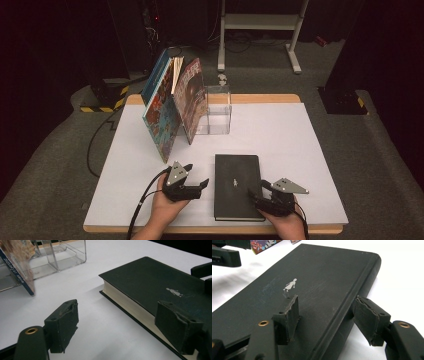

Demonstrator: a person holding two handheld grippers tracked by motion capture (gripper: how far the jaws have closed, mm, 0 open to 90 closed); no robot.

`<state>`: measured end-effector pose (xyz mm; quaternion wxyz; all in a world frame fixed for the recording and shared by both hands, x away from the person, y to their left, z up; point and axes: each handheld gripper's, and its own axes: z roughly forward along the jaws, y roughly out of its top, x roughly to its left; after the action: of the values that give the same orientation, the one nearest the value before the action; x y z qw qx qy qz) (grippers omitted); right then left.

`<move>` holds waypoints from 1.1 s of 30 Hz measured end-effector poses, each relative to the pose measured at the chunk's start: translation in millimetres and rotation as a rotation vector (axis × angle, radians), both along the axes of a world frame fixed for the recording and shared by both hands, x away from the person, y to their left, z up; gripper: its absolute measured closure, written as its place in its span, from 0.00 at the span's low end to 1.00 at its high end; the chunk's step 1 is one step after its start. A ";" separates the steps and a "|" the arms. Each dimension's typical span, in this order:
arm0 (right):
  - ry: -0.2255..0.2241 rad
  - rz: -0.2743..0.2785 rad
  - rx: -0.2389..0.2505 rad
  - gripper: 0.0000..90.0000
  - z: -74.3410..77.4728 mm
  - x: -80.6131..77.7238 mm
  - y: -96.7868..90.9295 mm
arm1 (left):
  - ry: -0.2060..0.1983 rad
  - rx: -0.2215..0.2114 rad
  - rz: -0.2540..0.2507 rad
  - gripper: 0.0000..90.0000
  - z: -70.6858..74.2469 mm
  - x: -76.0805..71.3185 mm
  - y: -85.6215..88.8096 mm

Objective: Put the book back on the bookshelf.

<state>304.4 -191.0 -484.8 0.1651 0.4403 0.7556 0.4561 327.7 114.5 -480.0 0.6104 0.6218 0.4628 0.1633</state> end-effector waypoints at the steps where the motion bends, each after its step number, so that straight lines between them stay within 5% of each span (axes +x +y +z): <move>1: -0.001 -0.005 -0.004 0.41 0.5 -0.3 1.4 | 0.002 0.001 0.001 0.23 0.5 0.4 1.3; 10: 0.004 0.026 -0.028 0.43 3.2 9.0 18.4 | -0.004 -0.016 0.029 0.24 3.9 2.3 10.7; 15: -0.014 0.049 -0.083 0.43 7.0 21.4 40.7 | 0.001 -0.023 0.027 0.24 4.1 2.6 13.7; 20: 0.002 0.092 -0.057 0.39 6.8 24.7 39.7 | 0.001 -0.023 0.014 0.24 3.3 1.1 11.1; 26: 0.032 0.156 0.014 0.36 1.3 -5.4 19.1 | 0.004 -0.013 0.006 0.24 1.0 -0.2 8.8; 33: 0.028 0.184 0.019 0.35 -1.0 -37.2 10.0 | 0.002 -0.010 0.000 0.24 0.7 -1.3 5.2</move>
<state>267.2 -181.0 -485.9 0.1076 0.3768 0.7908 0.4702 326.4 119.7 -479.4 0.6130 0.6188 0.4643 0.1605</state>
